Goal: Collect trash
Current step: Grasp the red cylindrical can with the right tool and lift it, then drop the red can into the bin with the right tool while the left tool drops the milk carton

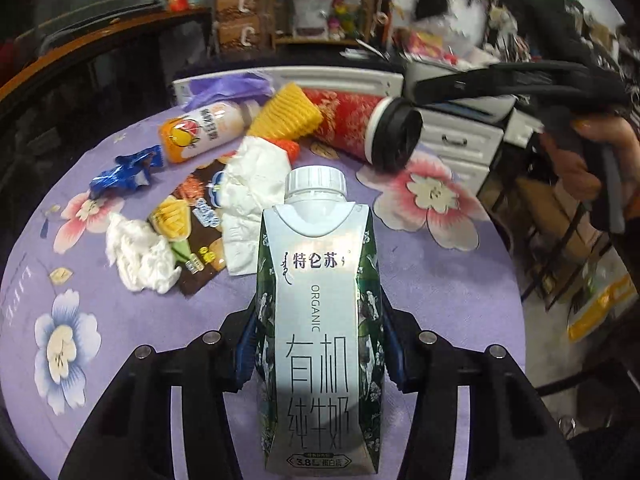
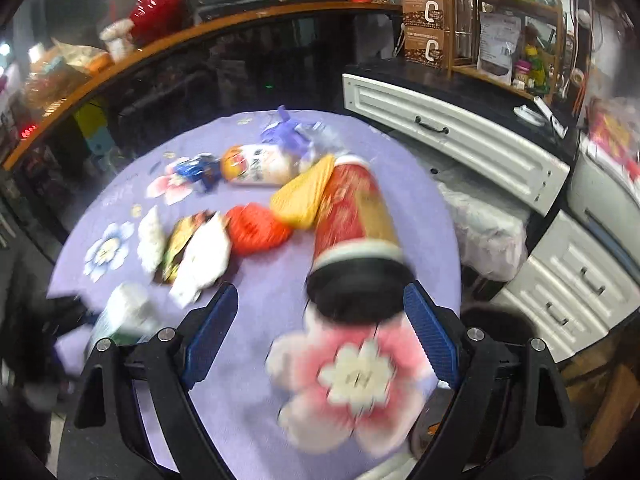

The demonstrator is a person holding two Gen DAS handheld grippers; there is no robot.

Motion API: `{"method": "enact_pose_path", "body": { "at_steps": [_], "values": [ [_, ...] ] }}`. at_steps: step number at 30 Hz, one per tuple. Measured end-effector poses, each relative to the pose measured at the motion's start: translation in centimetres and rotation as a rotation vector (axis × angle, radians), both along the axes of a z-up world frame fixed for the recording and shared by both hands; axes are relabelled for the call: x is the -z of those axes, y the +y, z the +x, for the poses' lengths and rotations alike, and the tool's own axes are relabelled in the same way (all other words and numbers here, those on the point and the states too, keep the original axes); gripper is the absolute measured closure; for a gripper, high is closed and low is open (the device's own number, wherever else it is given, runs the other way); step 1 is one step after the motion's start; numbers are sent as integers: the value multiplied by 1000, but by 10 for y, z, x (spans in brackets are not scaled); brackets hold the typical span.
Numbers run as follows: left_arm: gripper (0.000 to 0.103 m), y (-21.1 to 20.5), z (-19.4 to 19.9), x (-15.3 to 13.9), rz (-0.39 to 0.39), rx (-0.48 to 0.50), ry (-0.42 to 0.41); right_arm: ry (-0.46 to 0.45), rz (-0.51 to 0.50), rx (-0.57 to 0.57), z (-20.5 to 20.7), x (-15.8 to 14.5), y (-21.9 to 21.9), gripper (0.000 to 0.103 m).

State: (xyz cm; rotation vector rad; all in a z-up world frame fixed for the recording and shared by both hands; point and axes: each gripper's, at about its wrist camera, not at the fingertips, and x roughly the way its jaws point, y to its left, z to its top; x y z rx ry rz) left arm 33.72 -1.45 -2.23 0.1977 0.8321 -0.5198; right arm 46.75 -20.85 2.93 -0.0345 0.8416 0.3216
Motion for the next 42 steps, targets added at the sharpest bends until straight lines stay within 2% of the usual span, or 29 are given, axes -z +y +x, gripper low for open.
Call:
{"method": "enact_pose_path", "body": {
  "at_steps": [3, 6, 11, 20, 25, 29, 38, 42],
  "values": [
    [53, 12, -11, -1, -53, -43, -13, 62, -62, 15, 38, 0, 10, 19],
    [53, 18, -15, -1, -91, -57, -23, 147, -130, 35, 72, 11, 18, 19],
    [53, 20, -13, 2, -131, -65, -19, 307, -128, 72, 117, 38, 22, 19],
    [53, 19, -16, 7, -155, -44, -15, 403, -266, 56, 143, 68, 37, 26],
    [53, 14, -17, 10, -166, -35, -8, 374, -247, 38, 133, 66, 33, 27],
    [53, 8, -20, 10, -178, -31, -7, 307, -136, 69, 116, 55, 12, 27],
    [53, -32, -39, -1, -201, 1, -44, 11, 127, 122, 26, 15, -56, 27],
    [53, -61, -48, -8, -216, 43, -56, -92, 231, 196, -24, 8, -109, 27]
  ]
}}
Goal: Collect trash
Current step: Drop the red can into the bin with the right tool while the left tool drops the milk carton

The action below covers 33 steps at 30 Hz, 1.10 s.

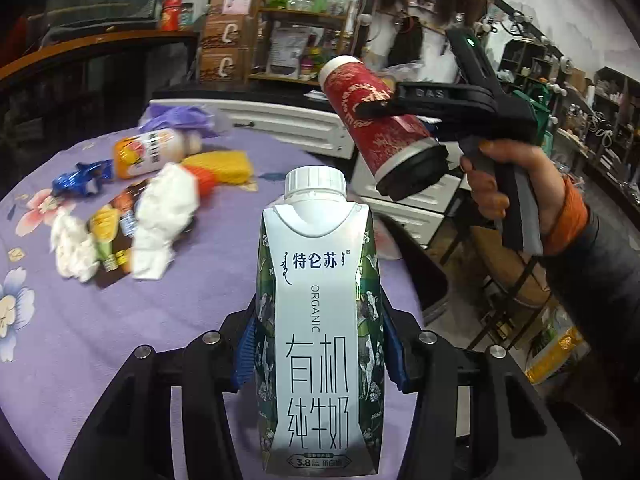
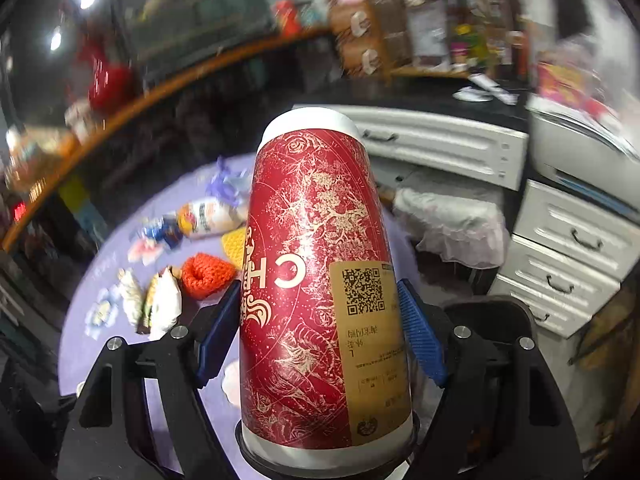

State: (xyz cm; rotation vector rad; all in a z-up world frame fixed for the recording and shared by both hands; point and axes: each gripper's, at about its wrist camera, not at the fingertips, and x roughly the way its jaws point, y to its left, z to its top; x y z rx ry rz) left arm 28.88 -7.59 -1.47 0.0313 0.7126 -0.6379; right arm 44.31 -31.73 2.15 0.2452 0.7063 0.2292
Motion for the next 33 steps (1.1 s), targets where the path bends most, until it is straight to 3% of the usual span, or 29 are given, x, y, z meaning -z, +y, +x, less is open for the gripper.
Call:
{"method": "enact_pose_path", "body": {
  "at_steps": [5, 12, 17, 24, 29, 33],
  "values": [
    [53, -50, -13, -8, -36, 69, -19, -39, -9, 136, -50, 15, -68, 27],
    [53, -127, -17, -2, -69, 160, -8, 50, -50, 285, -64, 92, -127, 27],
    [53, -163, -17, 12, -40, 185, 0, 147, -85, 295, -38, 161, -135, 27],
    [53, -172, -10, 31, -8, 175, 44, 344, -140, 289, -2, 244, -130, 27],
    [53, -180, -4, 40, 7, 175, 69, 440, -144, 281, 5, 268, -133, 26],
    [53, -190, -2, 49, 24, 177, 81, 418, -166, 264, -1, 266, -132, 26]
  ]
}}
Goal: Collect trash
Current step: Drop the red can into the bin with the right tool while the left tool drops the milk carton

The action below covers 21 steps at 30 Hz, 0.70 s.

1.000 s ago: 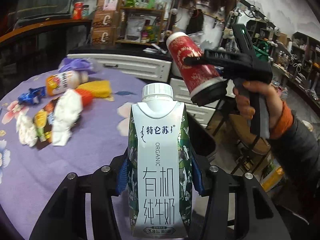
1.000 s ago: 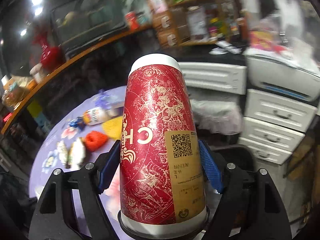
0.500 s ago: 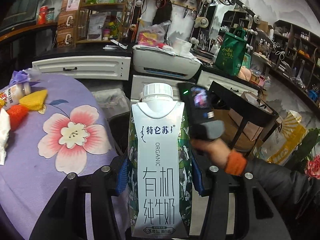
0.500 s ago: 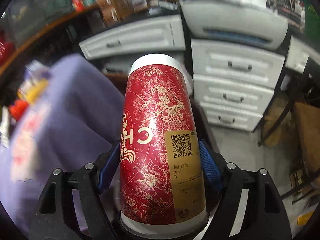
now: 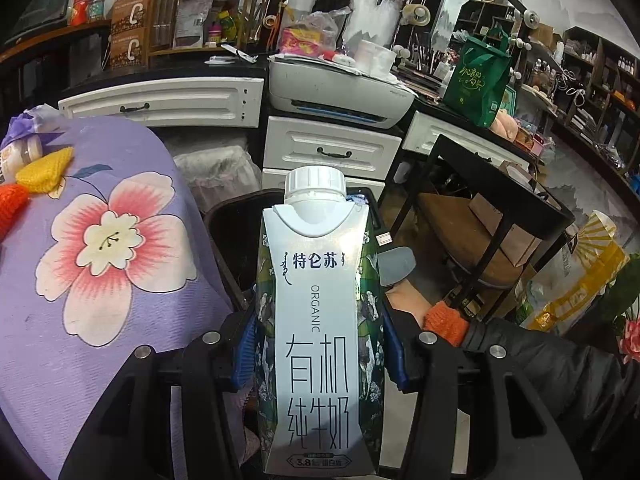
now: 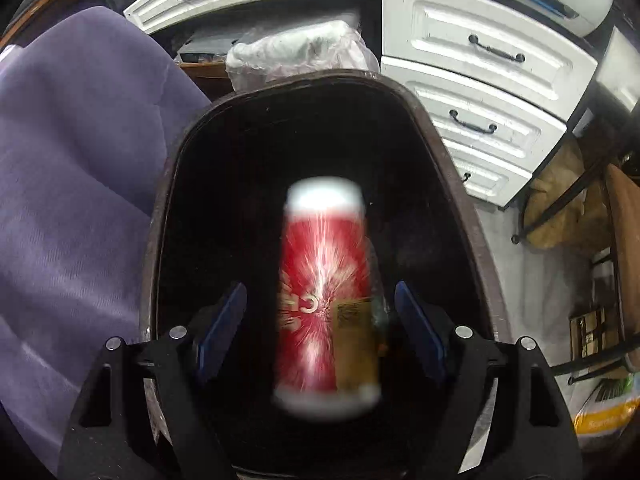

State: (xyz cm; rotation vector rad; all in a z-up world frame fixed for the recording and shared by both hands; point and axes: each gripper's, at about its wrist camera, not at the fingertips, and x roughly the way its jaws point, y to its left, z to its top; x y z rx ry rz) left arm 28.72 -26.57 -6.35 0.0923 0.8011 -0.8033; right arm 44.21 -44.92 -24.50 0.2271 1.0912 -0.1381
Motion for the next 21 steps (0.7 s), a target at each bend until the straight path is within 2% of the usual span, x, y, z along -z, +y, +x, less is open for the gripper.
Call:
{"method": "enact_pose_path", "body": {
  "at_steps": [2, 5, 8, 12, 18, 21],
  "values": [
    [53, -6, 2, 5, 16, 5, 5, -18, -14, 4, -8, -7, -4, 26],
    [53, -17, 4, 12, 32, 9, 10, -96, -9, 6, -30, -30, -14, 26],
    [53, -37, 8, 21, 44, 29, 25, -191, -73, 44, -66, -60, -31, 26],
    [53, -69, 16, 38, 72, 52, 43, -272, -108, 103, -113, -86, -53, 25],
    [53, -107, 45, 71, 138, 33, 84, -305, -193, 181, -173, -99, -78, 23],
    [53, -117, 63, 86, 158, 3, 117, -319, -196, 210, -194, -101, -88, 23]
  ]
}}
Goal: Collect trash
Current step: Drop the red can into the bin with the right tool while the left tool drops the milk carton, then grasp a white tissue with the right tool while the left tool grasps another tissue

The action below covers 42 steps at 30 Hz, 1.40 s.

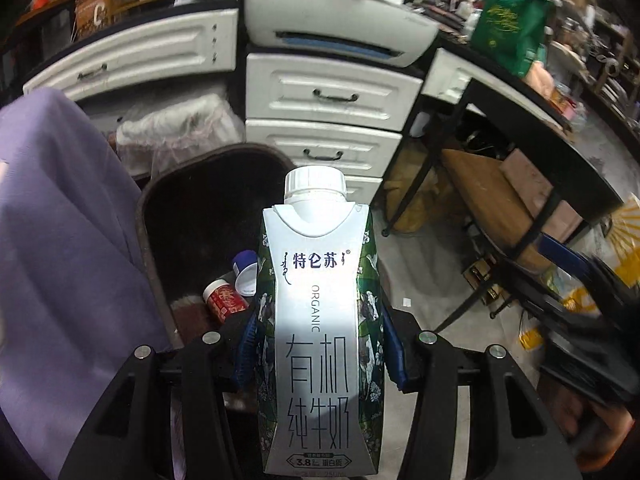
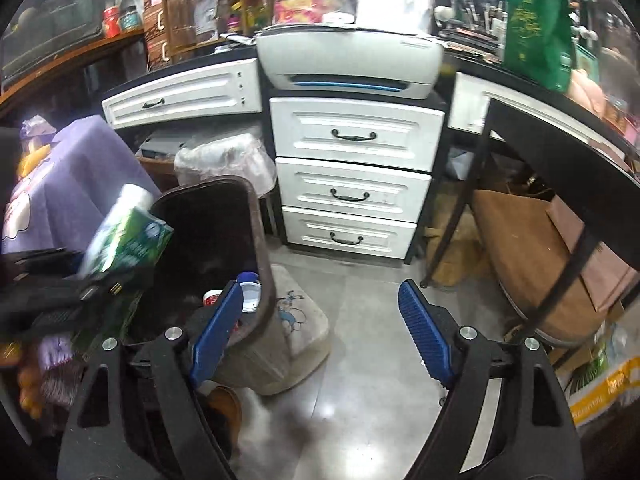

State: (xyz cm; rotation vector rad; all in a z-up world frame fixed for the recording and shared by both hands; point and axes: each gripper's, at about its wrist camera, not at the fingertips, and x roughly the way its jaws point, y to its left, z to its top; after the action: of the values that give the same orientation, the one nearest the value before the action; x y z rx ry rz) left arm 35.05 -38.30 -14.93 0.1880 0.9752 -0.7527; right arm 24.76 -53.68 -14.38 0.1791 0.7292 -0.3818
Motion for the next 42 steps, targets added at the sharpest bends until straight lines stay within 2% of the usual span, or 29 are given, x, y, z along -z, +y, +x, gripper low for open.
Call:
{"method": "enact_pose_path", "body": {
  "at_steps": [3, 10, 13, 15, 18, 23, 25, 29, 33, 36, 42],
  "values": [
    [53, -10, 15, 16, 53, -18, 19, -26, 13, 33, -16, -7, -6, 23],
    [51, -24, 32, 37, 117, -32, 41, -59, 42, 33, -28, -15, -5, 23],
    [40, -26, 30, 38, 141, -29, 22, -71, 55, 31, -29, -14, -3, 23],
    [37, -24, 29, 35, 144, -44, 5, -74, 64, 31, -29, -13, -2, 23],
    [35, -18, 24, 28, 94, -54, 14, -87, 70, 31, -30, -14, 0, 23],
    [34, -10, 3, 6, 41, -39, -23, -96, 71, 34, -31, -18, 2, 23],
    [33, -2, -9, -9, -3, -31, -39, -94, 63, 36, -31, -19, 3, 23],
    [27, 12, -32, -39, -44, -5, -99, -102, 77, 34, -31, -22, 5, 23],
    [18, 38, -53, -77, -100, 16, -155, -92, 70, -27, -22, -29, 25, 23],
    [14, 60, -63, -100, -133, 18, -189, -102, 59, -97, -13, -39, 48, 23],
    [5, 115, -73, -128, -123, -35, -293, -139, 64, -255, 10, -66, 108, 23]
  ]
}}
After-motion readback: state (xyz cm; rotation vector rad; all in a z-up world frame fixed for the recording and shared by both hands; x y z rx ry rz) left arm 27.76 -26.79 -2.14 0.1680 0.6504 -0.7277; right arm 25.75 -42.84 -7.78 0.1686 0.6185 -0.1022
